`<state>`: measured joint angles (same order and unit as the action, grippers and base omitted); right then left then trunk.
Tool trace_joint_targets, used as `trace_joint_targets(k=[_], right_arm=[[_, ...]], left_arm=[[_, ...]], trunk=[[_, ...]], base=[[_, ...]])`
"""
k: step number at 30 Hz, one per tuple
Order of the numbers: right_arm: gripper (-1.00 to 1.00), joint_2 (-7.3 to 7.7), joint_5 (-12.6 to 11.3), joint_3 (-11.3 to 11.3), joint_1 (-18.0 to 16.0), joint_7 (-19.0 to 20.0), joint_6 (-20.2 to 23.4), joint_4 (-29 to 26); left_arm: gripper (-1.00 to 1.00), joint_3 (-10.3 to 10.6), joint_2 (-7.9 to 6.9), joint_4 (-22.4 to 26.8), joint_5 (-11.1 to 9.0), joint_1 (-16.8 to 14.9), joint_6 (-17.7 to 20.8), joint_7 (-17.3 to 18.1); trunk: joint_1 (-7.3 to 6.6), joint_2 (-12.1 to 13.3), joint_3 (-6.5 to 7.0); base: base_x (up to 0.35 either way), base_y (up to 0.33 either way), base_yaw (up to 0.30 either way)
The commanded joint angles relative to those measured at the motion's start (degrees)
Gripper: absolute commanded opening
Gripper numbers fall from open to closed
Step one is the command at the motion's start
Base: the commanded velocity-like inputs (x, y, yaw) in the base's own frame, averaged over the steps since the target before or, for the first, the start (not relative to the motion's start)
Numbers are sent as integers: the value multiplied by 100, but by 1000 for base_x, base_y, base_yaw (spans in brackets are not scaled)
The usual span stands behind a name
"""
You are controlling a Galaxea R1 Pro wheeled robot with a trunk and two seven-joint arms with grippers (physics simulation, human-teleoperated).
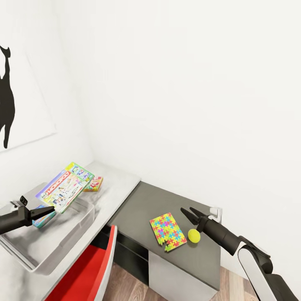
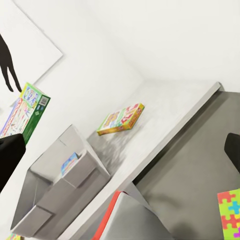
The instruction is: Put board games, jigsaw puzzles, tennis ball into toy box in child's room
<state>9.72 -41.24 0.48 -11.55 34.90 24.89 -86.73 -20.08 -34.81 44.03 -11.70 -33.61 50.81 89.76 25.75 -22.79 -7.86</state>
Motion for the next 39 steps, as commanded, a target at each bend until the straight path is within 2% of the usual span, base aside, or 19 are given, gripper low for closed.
trace_joint_targets(k=[1, 8, 10, 14, 19, 23, 28, 32, 39], right_arm=[[100, 3, -60, 3, -5, -9, 43, -2], [100, 2, -60, -13, -5, -9, 36, 9], [100, 3, -60, -15, -5, -11, 41, 13], [100, 3, -63, -8, -5, -16, 53, 21], [100, 3, -67, -13, -5, -16, 64, 42], [100, 12, -87, -29, -5, -12, 67, 48], [100, 10, -82, -30, -5, -10, 68, 64], [100, 12, -92, -25, -5, -11, 68, 67], [100, 50, -114, -25, -5, -9, 69, 68]], left_arm=[[-100, 4, -3, 0, 3, -5, 64, 24], [-100, 13, -34, 0, 80, -9, 92, 24], [-100, 0, -40, 0, 112, -12, 108, -250], [-100, -15, -54, 0, 129, -13, 117, -542], [-100, -11, -75, -42, 147, -14, 115, -654], [-100, -14, -119, -237, 300, -42, 123, -798], [-100, -28, -331, -322, 650, -70, 133, -921], [-100, -25, -507, -349, 760, -74, 120, -972], [-100, -17, -635, -362, 846, -75, 105, -1016]], trunk=[[3, -12, -12], [3, -12, -12], [3, -12, -12], [3, -12, -12], [3, -12, -12], [3, -12, -12], [3, -12, -12], [3, -12, -12], [3, -12, -12]], base=[[4, 3, 0], [2, 1, 0], [0, 0, 0], [0, 0, 0], [0, 0, 0], [0, 0, 0], [0, 0, 0], [0, 0, 0], [0, 0, 0]])
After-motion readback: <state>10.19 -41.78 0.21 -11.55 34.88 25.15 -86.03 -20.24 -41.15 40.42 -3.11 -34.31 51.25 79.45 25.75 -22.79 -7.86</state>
